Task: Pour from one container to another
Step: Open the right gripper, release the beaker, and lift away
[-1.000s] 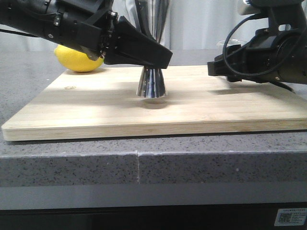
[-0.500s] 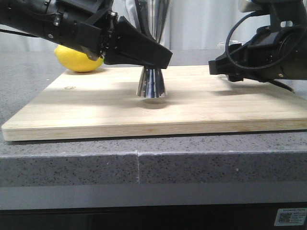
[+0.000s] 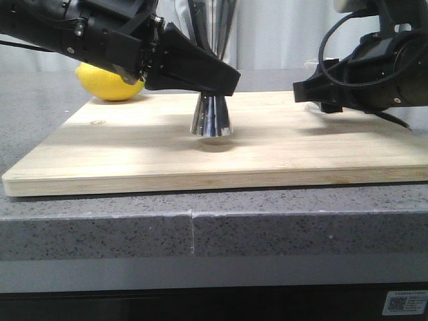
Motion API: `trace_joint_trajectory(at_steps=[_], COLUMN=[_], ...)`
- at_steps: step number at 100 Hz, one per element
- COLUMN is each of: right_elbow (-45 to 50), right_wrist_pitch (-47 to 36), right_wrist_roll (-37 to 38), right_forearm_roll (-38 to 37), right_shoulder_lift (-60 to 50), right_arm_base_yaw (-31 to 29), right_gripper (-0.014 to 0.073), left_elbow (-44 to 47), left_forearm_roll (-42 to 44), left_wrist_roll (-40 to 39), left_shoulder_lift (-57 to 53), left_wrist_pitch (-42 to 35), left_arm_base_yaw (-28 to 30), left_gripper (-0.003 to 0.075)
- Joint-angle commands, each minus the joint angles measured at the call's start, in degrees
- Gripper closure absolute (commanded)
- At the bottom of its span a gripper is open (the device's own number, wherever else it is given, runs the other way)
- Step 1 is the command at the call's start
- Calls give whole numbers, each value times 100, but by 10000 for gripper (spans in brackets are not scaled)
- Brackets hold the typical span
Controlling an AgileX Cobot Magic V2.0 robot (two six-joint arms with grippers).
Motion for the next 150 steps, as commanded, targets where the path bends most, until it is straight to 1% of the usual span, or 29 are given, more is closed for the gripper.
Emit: trace_joint_trajectory(at_steps=[1, 14, 30, 38, 67, 99, 150], right_elbow=[-106, -106, -106, -106, -106, -106, -106], right_wrist_pitch=[-160, -160, -170, -170, -147, 344, 1939], right_wrist_roll=[-10, -10, -10, -10, -10, -10, -10], right_forearm_roll=[-54, -54, -54, -54, -54, -54, -54], right_shoulder_lift=[-214, -214, -214, -214, -272, -674, -1671], right_arm_base_yaw=[-41, -41, -41, -41, -41, -41, -41], right_gripper=[257, 249, 125, 97, 97, 97, 97], left_elbow=[-162, -162, -162, -162, -162, -162, -162], left_forearm_roll=[-469, -469, -469, -469, -469, -469, -469], left_wrist_roll=[-35, -35, -35, -35, -35, -35, -35], left_shoulder_lift=[-328, -328, -328, -328, -328, -328, -328], left_wrist_pitch=[609, 609, 609, 609, 609, 609, 609], left_arm_base_yaw=[-53, -53, -53, -53, -53, -53, -53], left_gripper=[739, 739, 739, 739, 739, 739, 739])
